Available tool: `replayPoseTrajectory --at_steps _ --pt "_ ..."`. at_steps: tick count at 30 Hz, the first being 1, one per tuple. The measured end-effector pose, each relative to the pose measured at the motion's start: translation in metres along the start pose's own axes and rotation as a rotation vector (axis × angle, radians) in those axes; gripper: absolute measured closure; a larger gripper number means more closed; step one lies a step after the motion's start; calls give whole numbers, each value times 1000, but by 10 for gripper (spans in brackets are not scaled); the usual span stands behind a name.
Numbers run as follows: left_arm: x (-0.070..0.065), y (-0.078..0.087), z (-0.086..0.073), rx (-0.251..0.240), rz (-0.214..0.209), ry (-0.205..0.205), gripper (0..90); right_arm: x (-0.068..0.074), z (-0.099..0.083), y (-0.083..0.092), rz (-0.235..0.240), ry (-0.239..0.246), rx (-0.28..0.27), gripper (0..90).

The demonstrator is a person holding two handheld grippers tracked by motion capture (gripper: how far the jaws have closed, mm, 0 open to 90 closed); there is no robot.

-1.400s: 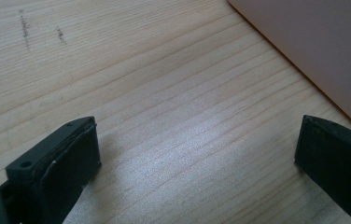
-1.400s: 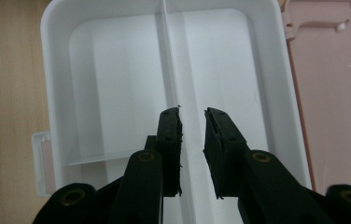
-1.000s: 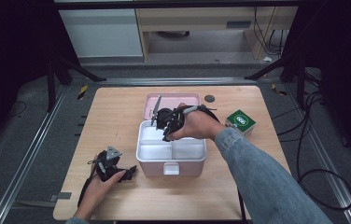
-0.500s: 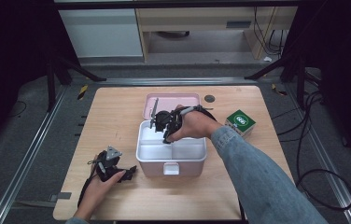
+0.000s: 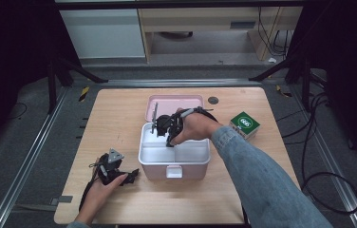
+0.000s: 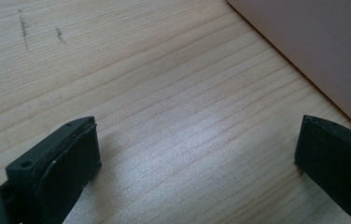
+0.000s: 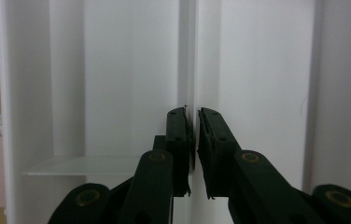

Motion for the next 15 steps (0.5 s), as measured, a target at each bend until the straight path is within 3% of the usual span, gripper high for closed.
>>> replayPoseTrajectory --at_steps 8,15 --pt "0 0 0 0 0 0 0 0 1 -1 10 11 17 886" --pt "0 0 0 0 0 0 0 0 0 0 19 2 -4 893"
Point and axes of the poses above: each handheld gripper's, and its own axes: y roughly backward along the jaws, z roughly out of its top, x roughly to its left, the point moved 3 cm from there along -y, roughly forward along the jaws, and after that the axes turned 3 degrees about z, right-handed, at the moved point
